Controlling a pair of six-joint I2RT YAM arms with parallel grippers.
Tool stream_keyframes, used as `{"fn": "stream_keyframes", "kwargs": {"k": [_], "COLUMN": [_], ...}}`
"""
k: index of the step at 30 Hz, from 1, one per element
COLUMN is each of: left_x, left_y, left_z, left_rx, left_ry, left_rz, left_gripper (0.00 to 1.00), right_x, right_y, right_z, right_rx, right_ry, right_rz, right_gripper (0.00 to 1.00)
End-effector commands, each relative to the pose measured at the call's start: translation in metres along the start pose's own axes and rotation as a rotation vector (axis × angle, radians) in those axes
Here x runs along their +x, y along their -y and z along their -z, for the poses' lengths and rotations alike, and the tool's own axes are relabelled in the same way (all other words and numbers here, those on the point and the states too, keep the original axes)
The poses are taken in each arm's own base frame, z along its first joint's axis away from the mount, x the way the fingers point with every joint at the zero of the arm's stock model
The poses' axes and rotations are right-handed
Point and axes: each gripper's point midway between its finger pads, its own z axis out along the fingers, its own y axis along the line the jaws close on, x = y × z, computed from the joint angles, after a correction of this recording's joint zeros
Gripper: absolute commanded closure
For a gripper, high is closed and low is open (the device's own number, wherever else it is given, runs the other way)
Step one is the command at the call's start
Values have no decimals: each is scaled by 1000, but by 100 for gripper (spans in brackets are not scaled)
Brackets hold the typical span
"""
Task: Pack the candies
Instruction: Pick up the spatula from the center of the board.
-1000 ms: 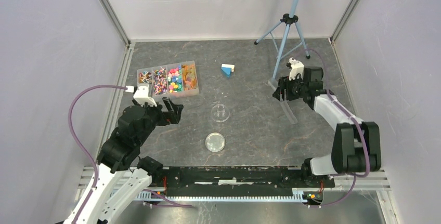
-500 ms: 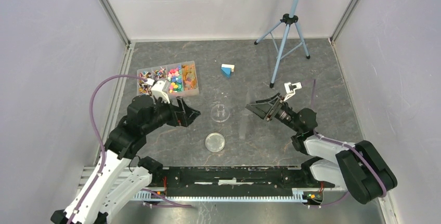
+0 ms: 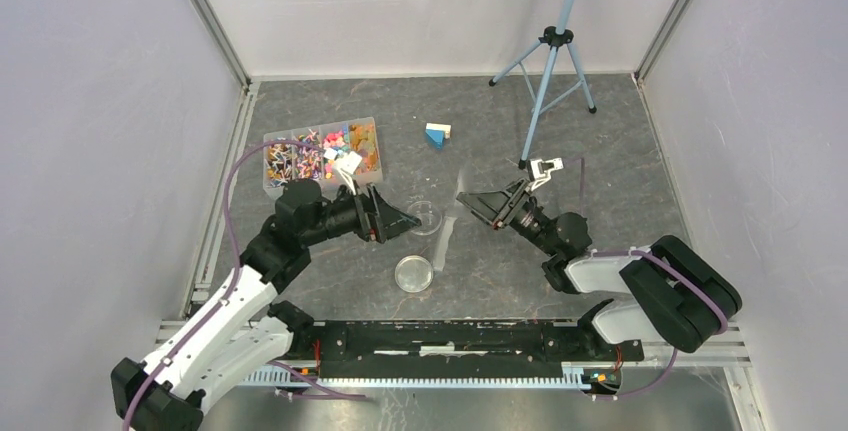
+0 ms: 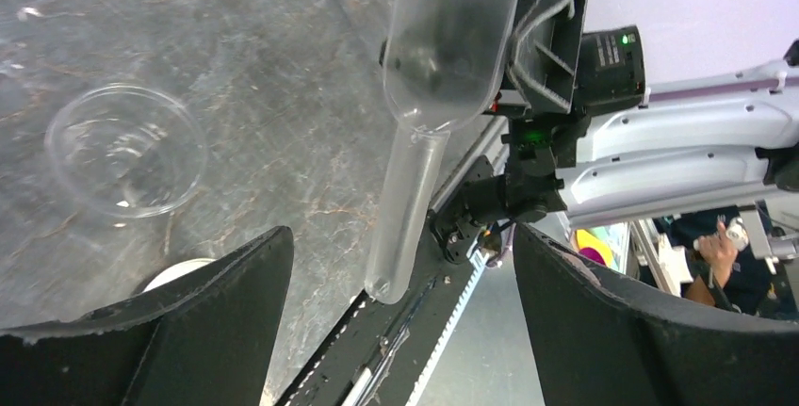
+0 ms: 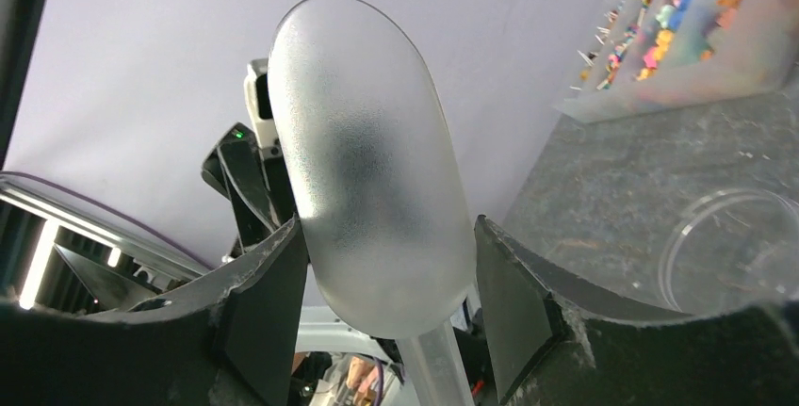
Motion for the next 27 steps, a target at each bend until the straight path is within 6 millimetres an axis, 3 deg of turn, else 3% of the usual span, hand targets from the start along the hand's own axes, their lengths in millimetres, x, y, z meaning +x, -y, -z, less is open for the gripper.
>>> {"fn": "stream_keyframes", "kwargs": {"k": [1,14,18,22,27], "left_x": [-1,32,35,34,29], "left_y": [23,35,36,36,28], "left_z": [-15,-45,-46,-39,-29], "left_rx": [116,202,212,209,140], "left_ry": [33,-35,-35,-8,25], "left_rz": [23,43,38,14,-32], "left_gripper": [8,14,26,45,60], "right_x": [-31,-32,-30,-28,-22], "right_y": [-127,-143,-145,-144,-132], "right_z": [9,2,2,1,-2], "right_rx": [-507,-551,-559,-556,-525], "right_ry": [176,198,195,184,157], "right_rz": [143,130,131,116,105], "right_gripper": [46,45,45,43,29]}}
